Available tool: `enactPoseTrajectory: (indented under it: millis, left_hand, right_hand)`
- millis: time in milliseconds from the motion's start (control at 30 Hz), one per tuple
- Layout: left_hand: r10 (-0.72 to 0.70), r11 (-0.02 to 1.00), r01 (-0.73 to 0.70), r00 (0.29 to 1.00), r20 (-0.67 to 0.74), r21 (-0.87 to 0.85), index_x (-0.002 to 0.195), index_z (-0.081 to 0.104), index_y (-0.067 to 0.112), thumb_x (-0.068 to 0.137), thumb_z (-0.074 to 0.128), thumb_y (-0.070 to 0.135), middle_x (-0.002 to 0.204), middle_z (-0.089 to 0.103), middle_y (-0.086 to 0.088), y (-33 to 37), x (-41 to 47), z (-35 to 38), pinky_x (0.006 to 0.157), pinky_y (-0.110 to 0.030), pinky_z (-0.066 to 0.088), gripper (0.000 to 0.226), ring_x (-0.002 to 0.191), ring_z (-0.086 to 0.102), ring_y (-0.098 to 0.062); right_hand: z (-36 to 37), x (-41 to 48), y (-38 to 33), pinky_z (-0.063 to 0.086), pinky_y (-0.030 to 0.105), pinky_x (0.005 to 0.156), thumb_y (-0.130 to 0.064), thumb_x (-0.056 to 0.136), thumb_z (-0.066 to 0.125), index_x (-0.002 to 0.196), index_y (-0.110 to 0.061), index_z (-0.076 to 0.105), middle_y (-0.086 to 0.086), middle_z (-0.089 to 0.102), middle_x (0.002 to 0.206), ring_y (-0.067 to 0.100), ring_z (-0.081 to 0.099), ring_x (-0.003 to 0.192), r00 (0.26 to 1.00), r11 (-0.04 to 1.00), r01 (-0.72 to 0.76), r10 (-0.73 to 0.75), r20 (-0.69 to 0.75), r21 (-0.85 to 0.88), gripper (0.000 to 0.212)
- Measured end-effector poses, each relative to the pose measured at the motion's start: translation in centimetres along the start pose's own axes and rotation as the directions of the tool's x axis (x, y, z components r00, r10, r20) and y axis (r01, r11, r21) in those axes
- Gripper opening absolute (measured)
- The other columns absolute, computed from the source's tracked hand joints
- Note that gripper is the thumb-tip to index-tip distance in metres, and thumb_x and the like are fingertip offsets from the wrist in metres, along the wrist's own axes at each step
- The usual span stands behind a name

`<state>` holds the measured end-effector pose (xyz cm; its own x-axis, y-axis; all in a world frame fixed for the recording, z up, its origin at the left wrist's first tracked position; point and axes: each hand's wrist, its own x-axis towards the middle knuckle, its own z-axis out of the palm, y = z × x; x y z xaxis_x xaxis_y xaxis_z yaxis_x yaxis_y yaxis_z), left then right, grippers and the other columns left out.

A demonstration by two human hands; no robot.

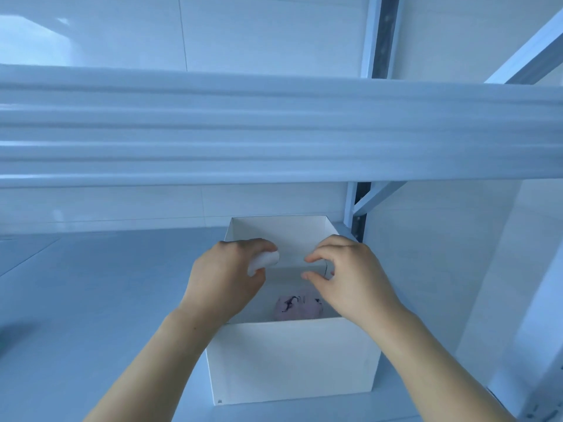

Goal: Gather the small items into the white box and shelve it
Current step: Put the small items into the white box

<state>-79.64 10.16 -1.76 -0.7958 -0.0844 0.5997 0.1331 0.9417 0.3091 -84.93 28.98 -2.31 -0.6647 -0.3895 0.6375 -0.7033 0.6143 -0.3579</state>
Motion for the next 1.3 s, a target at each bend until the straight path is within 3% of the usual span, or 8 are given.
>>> enactPoseTrajectory:
  millis: [200, 367, 600, 767, 900, 1067, 1167, 1300]
  left_hand:
    - [0.012, 0.999, -0.015, 0.995, 0.097, 0.04, 0.101, 0.06, 0.043, 0.078, 0.058, 0.022, 0.079, 0.065, 0.014, -0.3, 0.0, 0.3, 0.054, -0.024, 0.038, 0.032, 0.07, 0.054, -0.017]
    - [0.005, 0.996, -0.018, 0.988, 0.157, 0.083, 0.104, 0.059, 0.047, 0.077, 0.053, 0.024, 0.086, 0.067, 0.016, -0.6, 0.1, 0.9, 0.057, -0.022, 0.039, 0.036, 0.076, 0.056, -0.014]
    - [0.005, 0.998, -0.021, 0.965, 0.262, 0.059, 0.098, 0.065, 0.041, 0.068, 0.053, 0.016, 0.087, 0.068, 0.019, -0.5, 0.2, 0.9, 0.059, -0.021, 0.044, 0.041, 0.072, 0.05, -0.006]
    - [0.011, 0.999, -0.021, 0.953, 0.304, 0.032, 0.095, 0.067, 0.038, 0.071, 0.054, 0.011, 0.087, 0.068, 0.02, -0.3, 0.1, 0.6, 0.064, -0.02, 0.047, 0.038, 0.073, 0.051, -0.003]
    - [0.017, 1.0, -0.018, 0.942, 0.334, -0.001, 0.094, 0.068, 0.036, 0.072, 0.056, 0.01, 0.088, 0.068, 0.02, 0.0, 0.0, 0.2, 0.065, -0.016, 0.046, 0.036, 0.076, 0.054, -0.001]
    - [0.004, 0.999, 0.009, 0.963, 0.269, -0.047, 0.088, 0.071, 0.034, 0.069, 0.056, 0.007, 0.084, 0.07, 0.017, 0.5, -0.5, 0.0, 0.059, -0.015, 0.046, 0.035, 0.074, 0.058, -0.002]
    - [-0.024, 0.998, 0.036, 0.982, 0.186, -0.059, 0.085, 0.072, 0.031, 0.069, 0.057, 0.006, 0.083, 0.071, 0.014, 0.5, -0.9, -0.1, 0.054, -0.015, 0.042, 0.033, 0.071, 0.059, -0.007]
    - [-0.032, 0.998, 0.042, 0.982, 0.187, -0.047, 0.102, 0.069, 0.033, 0.074, 0.059, 0.011, 0.101, 0.07, 0.017, 0.4, -1.0, -0.2, 0.061, -0.008, 0.038, 0.036, 0.086, 0.059, -0.004]
  right_hand:
    - [-0.3, -0.4, -0.5, 0.052, 0.032, 0.069, -0.028, 0.077, 0.072, 0.086, -0.02, 0.07, -0.01, 0.064, 0.089, 0.01, 0.058, 0.081, 1.0, 1.0, 0.003, -0.002, -0.023, 0.017, 0.012]
    - [-0.9, -1.7, -1.0, 0.049, 0.03, 0.064, -0.039, 0.086, 0.057, 0.083, -0.025, 0.068, -0.013, 0.063, 0.084, 0.007, 0.056, 0.078, 1.0, 1.0, 0.017, -0.018, -0.023, -0.009, 0.018]
    - [-0.2, -4.7, -1.3, 0.041, 0.026, 0.043, -0.046, 0.092, 0.03, 0.062, -0.024, 0.058, -0.01, 0.059, 0.065, 0.014, 0.054, 0.062, 0.992, 0.969, 0.083, -0.102, -0.073, -0.234, 0.046]
    - [0.1, -5.1, -0.9, 0.037, 0.022, 0.045, -0.057, 0.094, 0.02, 0.061, -0.027, 0.06, -0.012, 0.058, 0.06, 0.012, 0.053, 0.056, 0.977, 0.95, 0.178, -0.201, -0.066, -0.255, 0.06]
    - [0.3, -5.7, -0.5, 0.036, 0.02, 0.046, -0.07, 0.083, 0.033, 0.062, -0.028, 0.061, -0.012, 0.055, 0.054, 0.011, 0.052, 0.051, 0.96, 0.908, 0.249, -0.277, -0.038, -0.337, 0.055]
    - [0.6, -5.9, -0.7, 0.031, 0.02, 0.047, -0.065, 0.079, 0.044, 0.059, -0.027, 0.057, -0.01, 0.052, 0.049, 0.012, 0.048, 0.048, 0.935, 0.892, 0.273, -0.335, -0.12, -0.36, 0.045]
    - [1.4, -6.7, -1.1, 0.029, 0.028, 0.056, -0.055, 0.084, 0.046, 0.069, -0.026, 0.056, -0.011, 0.052, 0.057, 0.015, 0.048, 0.055, 0.924, 0.887, 0.281, -0.353, -0.147, -0.366, 0.034]
    - [2.2, -7.6, -1.3, 0.026, 0.031, 0.061, -0.048, 0.089, 0.041, 0.081, -0.023, 0.059, -0.009, 0.054, 0.071, 0.018, 0.049, 0.063, 0.943, 0.878, 0.232, -0.309, -0.126, -0.419, 0.033]
